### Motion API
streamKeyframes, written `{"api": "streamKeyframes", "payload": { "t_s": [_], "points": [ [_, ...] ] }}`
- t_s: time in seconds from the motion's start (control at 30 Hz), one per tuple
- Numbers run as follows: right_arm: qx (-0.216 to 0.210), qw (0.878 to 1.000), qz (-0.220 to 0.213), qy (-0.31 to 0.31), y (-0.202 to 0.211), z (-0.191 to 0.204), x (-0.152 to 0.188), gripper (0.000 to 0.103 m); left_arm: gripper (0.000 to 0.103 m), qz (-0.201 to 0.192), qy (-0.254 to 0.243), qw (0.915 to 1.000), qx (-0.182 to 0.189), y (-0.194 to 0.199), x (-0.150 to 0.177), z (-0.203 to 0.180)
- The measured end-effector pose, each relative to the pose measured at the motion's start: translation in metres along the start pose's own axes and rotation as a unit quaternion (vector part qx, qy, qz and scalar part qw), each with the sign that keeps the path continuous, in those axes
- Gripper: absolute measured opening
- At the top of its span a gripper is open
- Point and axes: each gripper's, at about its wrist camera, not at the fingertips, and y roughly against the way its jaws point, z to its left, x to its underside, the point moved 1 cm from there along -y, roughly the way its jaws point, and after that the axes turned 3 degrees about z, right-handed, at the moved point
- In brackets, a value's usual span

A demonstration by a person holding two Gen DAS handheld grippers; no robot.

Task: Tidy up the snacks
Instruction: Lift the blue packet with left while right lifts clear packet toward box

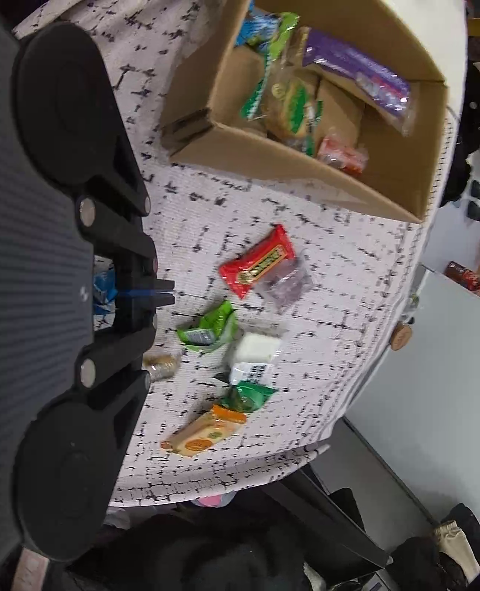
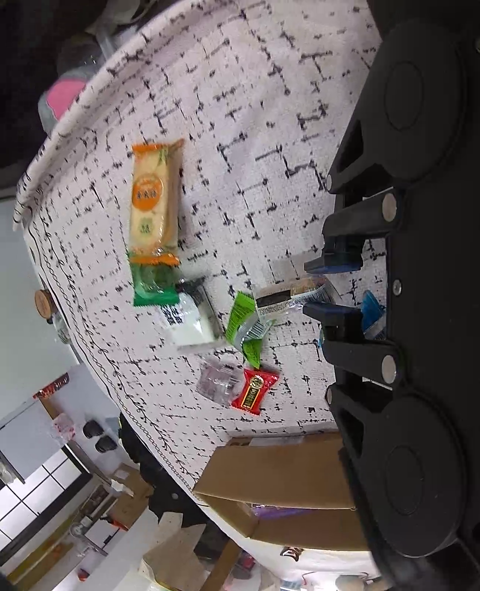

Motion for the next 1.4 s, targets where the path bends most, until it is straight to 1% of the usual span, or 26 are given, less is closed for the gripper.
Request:
{"api": "streamKeyframes", "payload": {
  "t_s": [0.03,0.1,0.17,0.2,0.23,0.3,0.37,0.47,0.67,0.7,0.77,0.8,0.83,0.9,0.97,1.17,1.27,1.4],
  "points": [
    [0.004,1.000,-0.002,-0.003,0.003,-0.001,0.001,0.017,0.003,0.007,0.002,1.0000,-0.001,-0.002,0.001,0.001],
    [0.010,1.000,-0.007,-0.008,0.009,-0.004,0.003,0.017,0.004,0.015,-0.002,0.9999,-0.008,-0.004,0.004,0.001],
    [0.017,1.000,-0.012,-0.014,0.014,-0.007,0.005,0.017,0.013,0.025,-0.008,0.9996,-0.013,-0.007,0.006,0.000],
    [0.018,1.000,-0.014,-0.017,0.017,-0.009,0.007,0.017,0.027,0.029,-0.007,0.9994,-0.015,-0.008,0.007,-0.001],
    [0.019,1.000,-0.016,-0.019,0.019,-0.011,0.008,0.017,0.043,0.029,-0.008,0.9994,-0.016,-0.008,0.009,-0.002],
    [0.023,0.999,-0.023,-0.022,0.022,-0.013,0.009,0.017,0.054,0.020,-0.015,0.9995,-0.019,-0.007,0.012,-0.005],
    [0.026,0.999,-0.027,-0.026,0.022,-0.017,0.009,0.017,0.055,0.020,-0.023,0.9994,-0.018,-0.008,0.015,-0.009],
    [0.023,0.999,-0.024,-0.032,0.017,-0.021,0.008,0.017,0.055,0.039,-0.015,0.9990,-0.017,-0.019,0.018,-0.011],
    [0.016,0.999,-0.021,-0.021,0.012,-0.018,0.008,0.017,0.054,0.068,-0.017,0.9970,-0.032,-0.042,0.029,-0.012],
    [0.014,1.000,-0.019,-0.021,0.011,-0.018,0.008,0.017,0.054,0.065,-0.020,0.9971,-0.034,-0.043,0.030,-0.012],
    [0.011,1.000,-0.019,-0.021,0.010,-0.017,0.007,0.017,0.045,0.057,-0.024,0.9972,-0.041,-0.042,0.029,-0.013],
    [0.011,1.000,-0.019,-0.022,0.011,-0.016,0.006,0.017,0.032,0.056,-0.024,0.9973,-0.041,-0.042,0.029,-0.013],
    [0.010,0.999,-0.021,-0.022,0.011,-0.014,0.006,0.017,0.029,0.058,-0.020,0.9974,-0.038,-0.042,0.028,-0.012],
    [0.004,0.999,-0.024,-0.024,0.012,-0.010,0.004,0.017,0.027,0.055,-0.015,0.9976,-0.039,-0.039,0.027,-0.010],
    [-0.004,0.999,-0.026,-0.025,0.012,-0.006,0.003,0.017,0.026,0.041,-0.020,0.9981,-0.041,-0.033,0.024,-0.012],
    [-0.026,0.999,-0.037,-0.018,0.019,0.015,0.001,0.017,0.026,0.010,-0.022,0.9995,-0.022,-0.011,0.012,-0.015],
    [-0.033,0.998,-0.046,-0.008,0.024,0.028,0.000,0.017,0.026,0.000,-0.016,0.9998,-0.014,0.000,0.004,-0.011],
    [-0.036,0.998,-0.053,0.006,0.029,0.045,-0.002,0.017,0.026,-0.026,-0.020,0.9993,-0.017,0.014,-0.004,-0.005]
  ]
}}
